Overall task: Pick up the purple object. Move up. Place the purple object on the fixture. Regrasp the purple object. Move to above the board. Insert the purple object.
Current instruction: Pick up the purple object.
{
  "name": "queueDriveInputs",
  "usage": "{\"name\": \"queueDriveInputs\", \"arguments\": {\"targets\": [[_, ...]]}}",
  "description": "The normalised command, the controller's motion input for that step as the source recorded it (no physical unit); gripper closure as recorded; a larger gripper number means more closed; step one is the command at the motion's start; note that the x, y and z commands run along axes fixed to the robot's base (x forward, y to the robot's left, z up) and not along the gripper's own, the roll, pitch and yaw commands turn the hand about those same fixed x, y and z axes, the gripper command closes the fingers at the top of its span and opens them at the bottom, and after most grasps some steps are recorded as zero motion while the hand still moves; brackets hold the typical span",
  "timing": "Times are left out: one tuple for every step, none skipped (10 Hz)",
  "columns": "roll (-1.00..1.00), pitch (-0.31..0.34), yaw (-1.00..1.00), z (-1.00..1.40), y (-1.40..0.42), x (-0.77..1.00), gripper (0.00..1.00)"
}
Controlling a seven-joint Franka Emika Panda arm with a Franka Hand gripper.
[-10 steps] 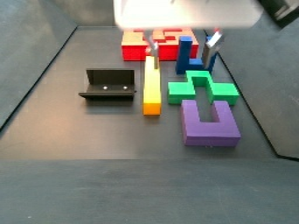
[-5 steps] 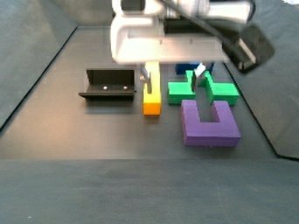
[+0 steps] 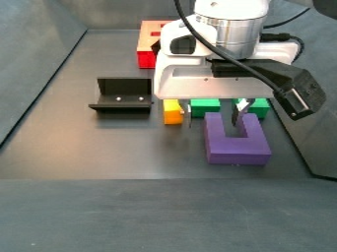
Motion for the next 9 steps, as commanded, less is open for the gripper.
{"name": "queueDriveInputs", "arguments": {"targets": [[-0.01,0.026,0.00,0.00,0.00,0.06,0.00],[0.00,0.000,0.00,0.00,0.00,0.12,0.00],[0.00,0.000,0.00,-0.07,0.00,0.00,0.00],[0.00,0.000,-0.01,-0.10,0.00,0.00,0.00],[0.01,-0.001,-0.03,-0.12,-0.03,-0.01,0.00],[0.03,-0.003,-0.01,-0.12,-0.06,-0.08,0.00],[0.02,0.000,0.00,-0.07,-0.11,-0.06,0.00],[0.03,0.000,0.00,-0.09,-0.12,0.00,0.00],[0.05,0.000,0.00,-0.13,-0.13,-0.04,0.00]]}}
